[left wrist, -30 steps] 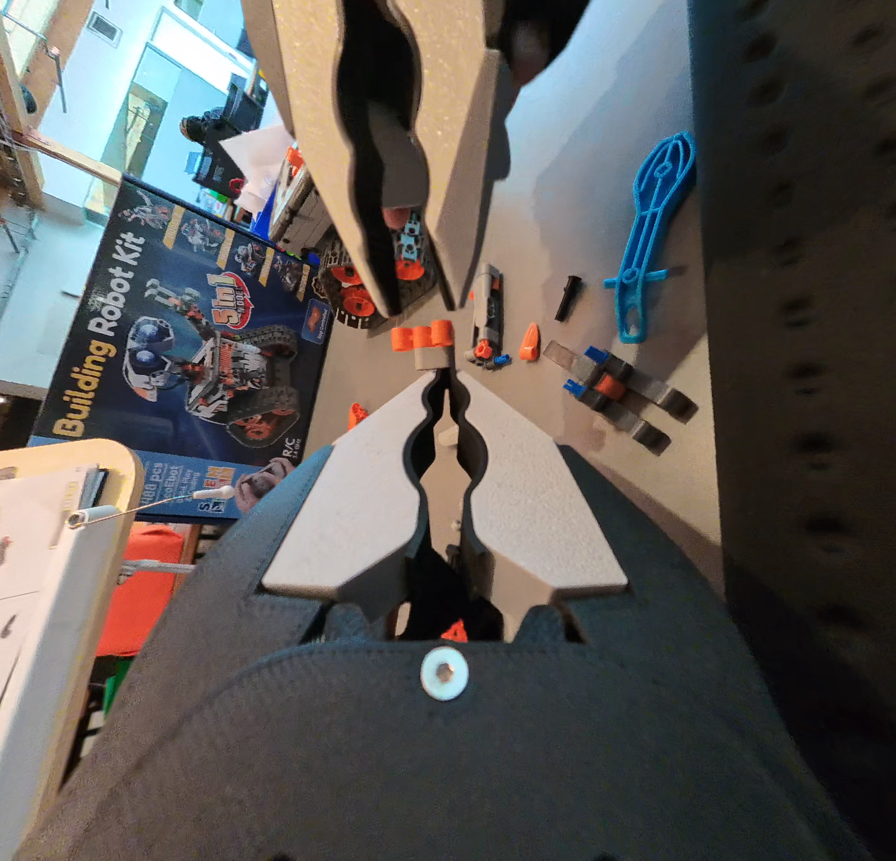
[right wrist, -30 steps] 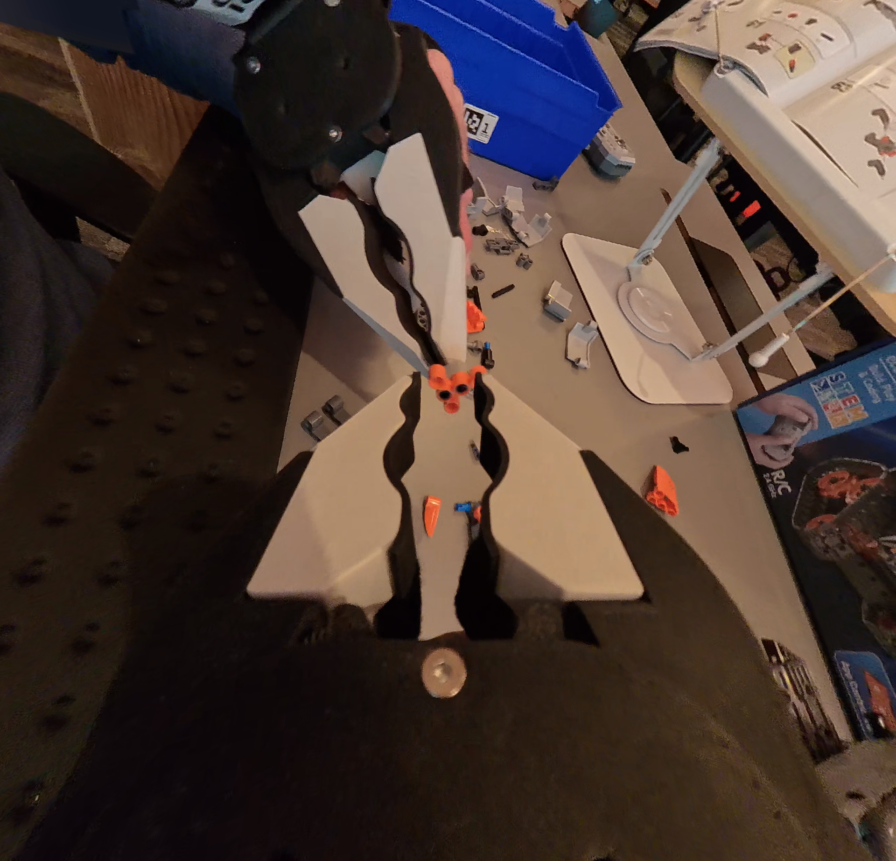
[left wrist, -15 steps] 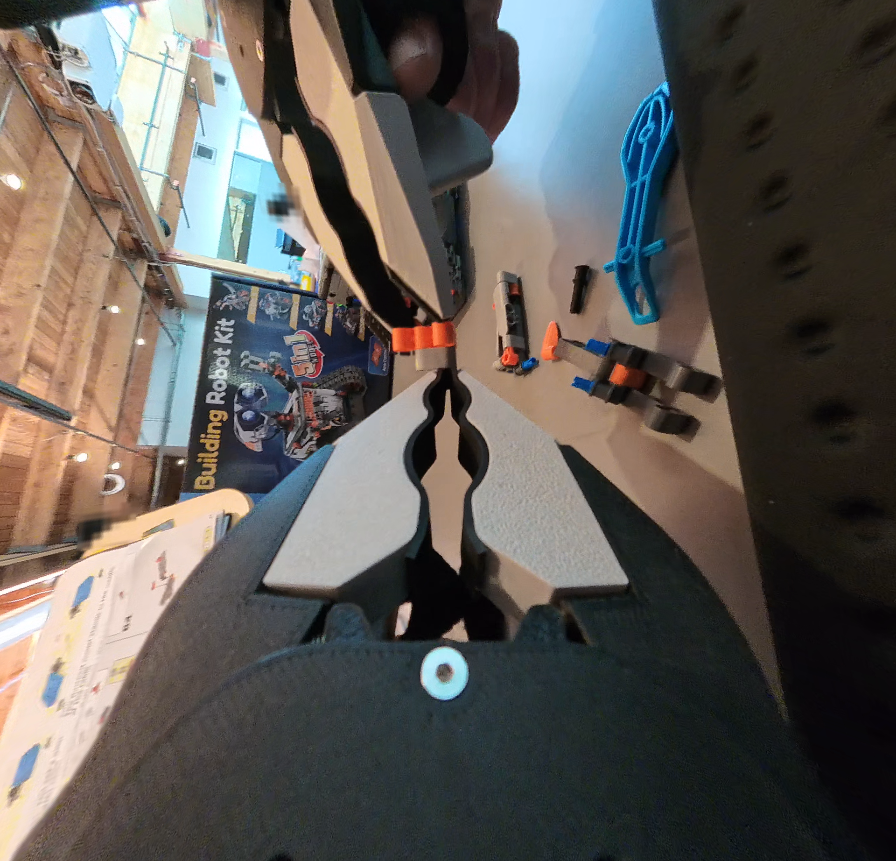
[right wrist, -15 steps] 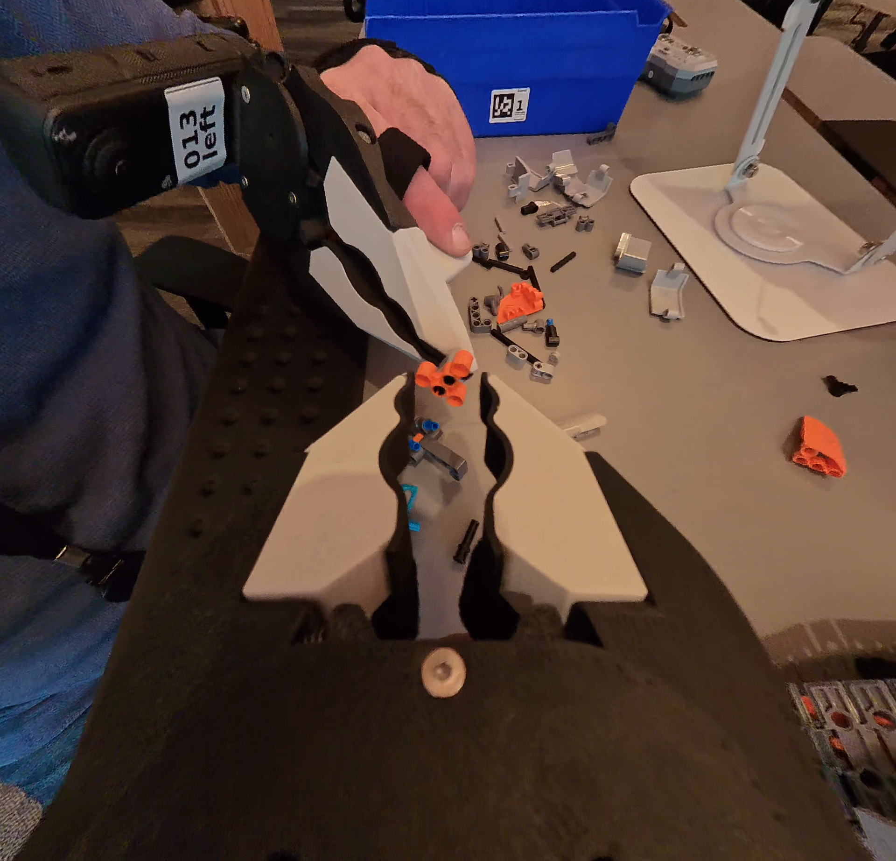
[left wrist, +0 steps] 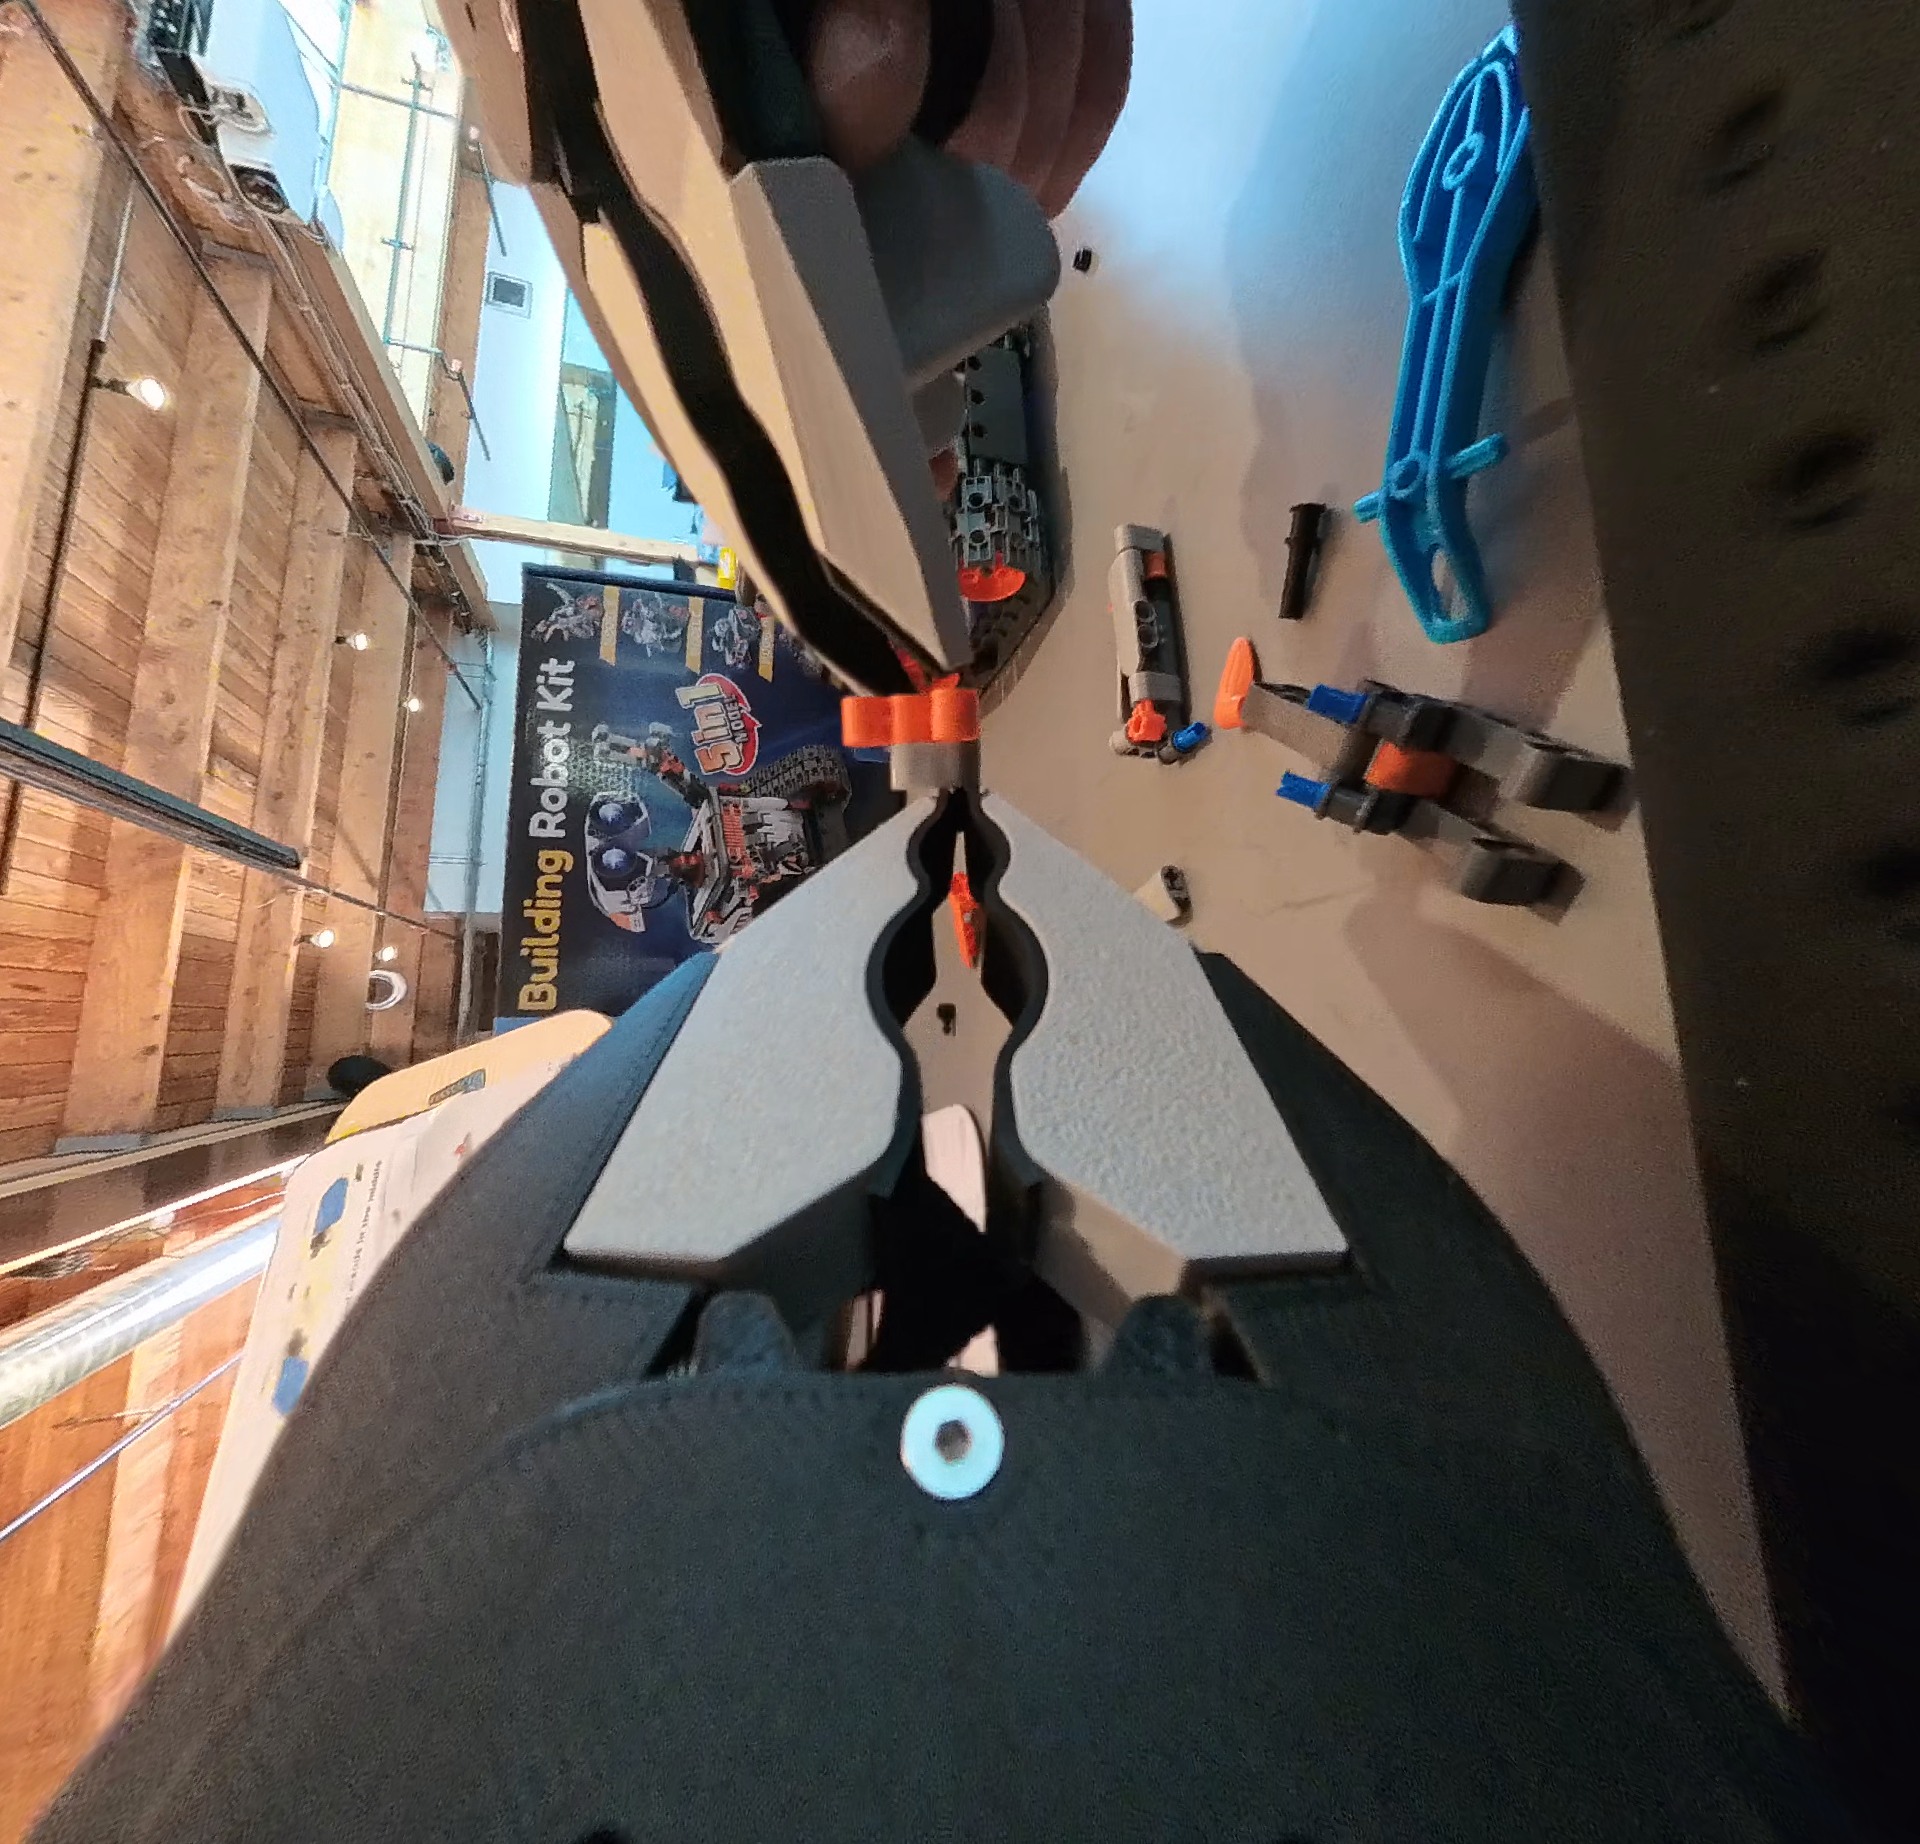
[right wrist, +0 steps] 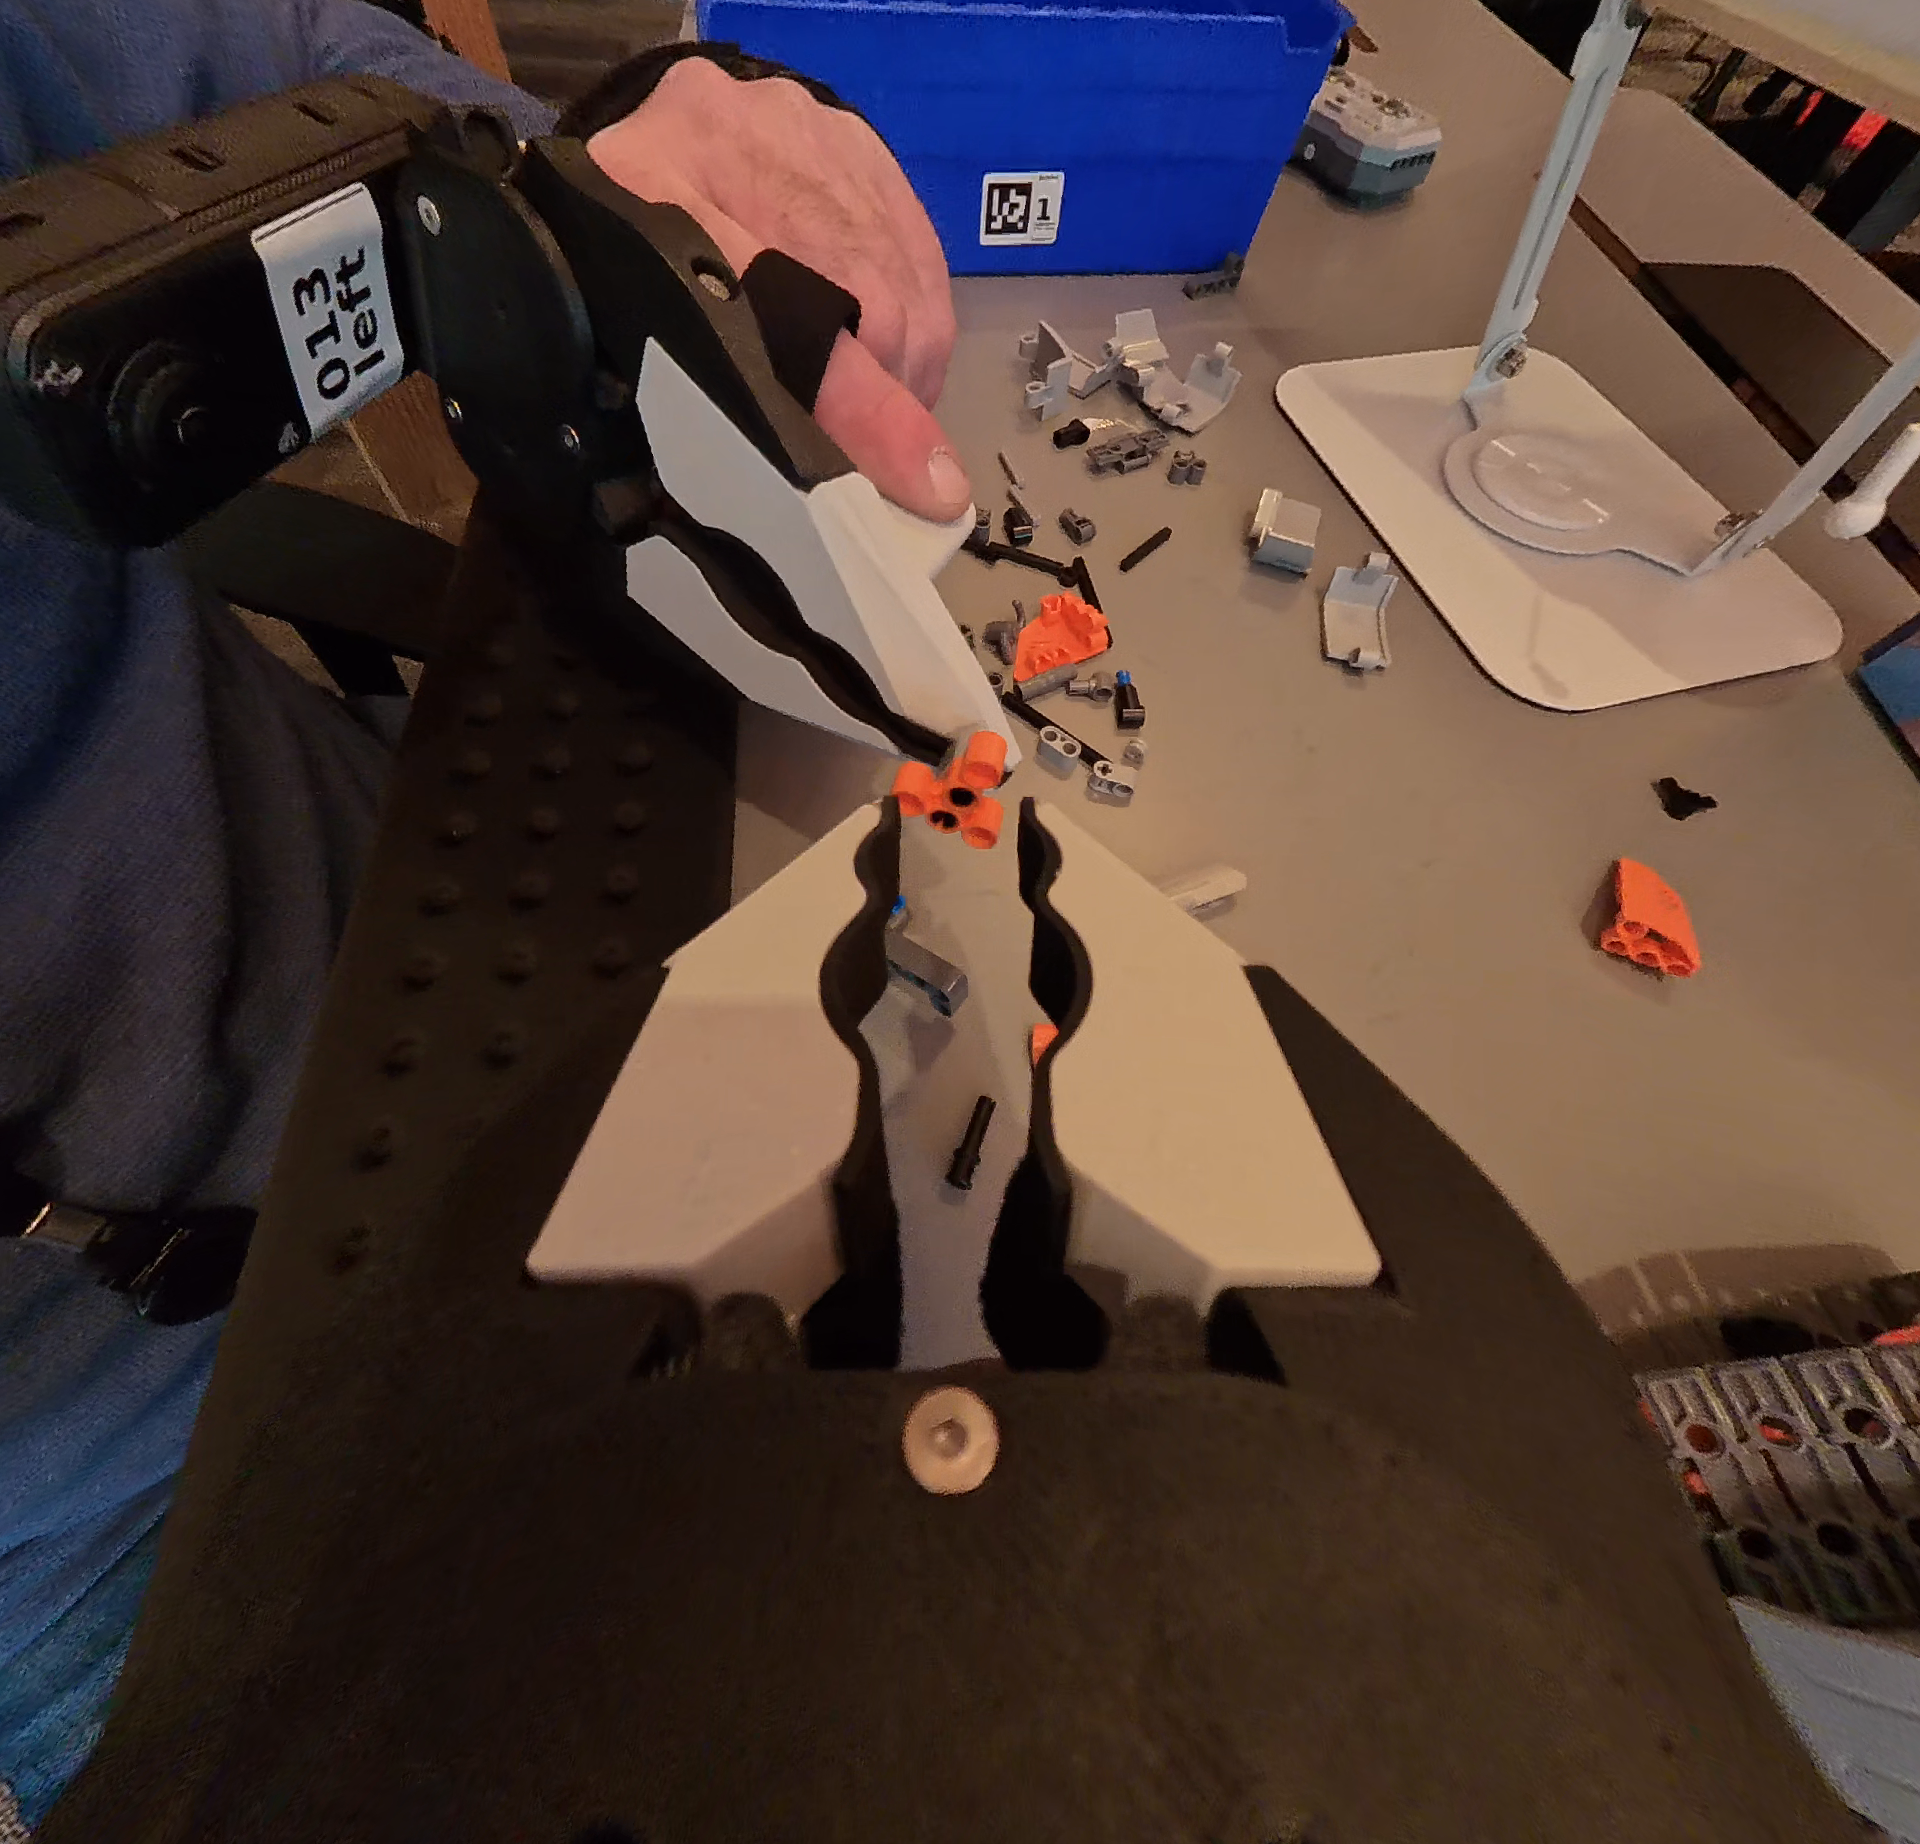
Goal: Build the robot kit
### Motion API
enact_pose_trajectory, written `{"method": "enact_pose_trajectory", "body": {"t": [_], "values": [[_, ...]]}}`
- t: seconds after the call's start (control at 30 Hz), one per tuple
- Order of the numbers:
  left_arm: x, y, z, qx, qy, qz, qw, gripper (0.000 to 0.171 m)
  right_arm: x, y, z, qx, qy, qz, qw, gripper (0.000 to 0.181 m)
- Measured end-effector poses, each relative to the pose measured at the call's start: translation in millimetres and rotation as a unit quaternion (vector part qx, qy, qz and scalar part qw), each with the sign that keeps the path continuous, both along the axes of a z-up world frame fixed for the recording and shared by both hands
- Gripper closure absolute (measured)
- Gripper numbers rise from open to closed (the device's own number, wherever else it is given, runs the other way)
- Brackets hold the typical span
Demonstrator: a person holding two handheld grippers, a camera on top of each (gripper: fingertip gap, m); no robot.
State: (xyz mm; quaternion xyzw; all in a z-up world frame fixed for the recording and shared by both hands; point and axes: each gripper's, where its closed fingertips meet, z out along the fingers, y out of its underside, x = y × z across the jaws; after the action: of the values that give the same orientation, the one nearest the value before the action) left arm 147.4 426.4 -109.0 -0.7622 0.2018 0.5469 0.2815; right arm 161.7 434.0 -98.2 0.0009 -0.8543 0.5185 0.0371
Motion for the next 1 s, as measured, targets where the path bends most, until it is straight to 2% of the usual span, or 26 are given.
{"method": "enact_pose_trajectory", "body": {"t": [0.07, 0.23, 0.33, 0.43, 0.5, 0.67, 0.73, 0.77, 0.8, 0.83, 0.87, 0.97, 1.0], "values": [[-0.4, -0.2, -0.4, -0.008, 0.008, 0.005, 1.000, 0.171, 2.0, -2.8, -4.4, 0.011, -0.004, -0.003, 1.000, 0.157], [1.5, 1.2, -2.4, -0.029, 0.036, 0.004, 0.999, 0.171, -0.4, -5.4, 4.4, -0.028, -0.058, -0.014, 0.998, 0.173], [1.6, 1.5, -2.1, -0.032, 0.040, 0.006, 0.999, 0.171, -2.3, -3.7, 4.2, -0.031, -0.078, -0.016, 0.996, 0.176], [-0.5, 0.3, -3.0, -0.030, 0.035, 0.012, 0.999, 0.171, -5.2, -3.5, -3.1, -0.009, -0.057, -0.026, 0.998, 0.167], [0.1, 0.5, -3.3, -0.028, 0.029, 0.012, 0.999, 0.171, -3.2, -4.5, -3.4, -0.010, -0.052, -0.020, 0.998, 0.174], [0.5, 0.2, -3.2, -0.017, 0.006, 0.008, 1.000, 0.171, -2.6, -4.9, -3.2, -0.011, -0.031, -0.009, 0.999, 0.176], [0.2, -3.2, -3.1, 0.003, -0.055, 0.013, 0.998, 0.164, -5.1, -1.7, -5.6, -0.005, -0.021, -0.008, 1.000, 0.176], [2.4, -5.6, -8.8, 0.010, -0.115, 0.018, 0.993, 0.161, -6.7, 1.7, -10.7, 0.007, -0.013, -0.004, 1.000, 0.176], [11.6, -9.7, -25.0, -0.002, -0.219, 0.024, 0.975, 0.155, -7.6, 5.2, -16.2, 0.019, -0.007, 0.001, 1.000, 0.176], [27.9, -11.4, -36.2, -0.006, -0.321, 0.016, 0.947, 0.152, -6.8, 7.5, -20.3, 0.025, -0.004, 0.009, 1.000, 0.177], [40.5, -10.1, -36.6, 0.008, -0.375, 0.004, 0.927, 0.152, -4.2, 9.0, -23.2, 0.029, -0.006, 0.020, 0.999, 0.177], [60.2, -8.8, -48.4, 0.003, -0.451, 0.024, 0.892, 0.138, 1.0, 11.3, -28.4, 0.037, -0.004, 0.046, 0.998, 0.176], [60.2, -6.7, -52.4, 0.009, -0.460, 0.036, 0.887, 0.137, 2.9, 10.8, -29.1, 0.037, 0.000, 0.055, 0.998, 0.176]]}}
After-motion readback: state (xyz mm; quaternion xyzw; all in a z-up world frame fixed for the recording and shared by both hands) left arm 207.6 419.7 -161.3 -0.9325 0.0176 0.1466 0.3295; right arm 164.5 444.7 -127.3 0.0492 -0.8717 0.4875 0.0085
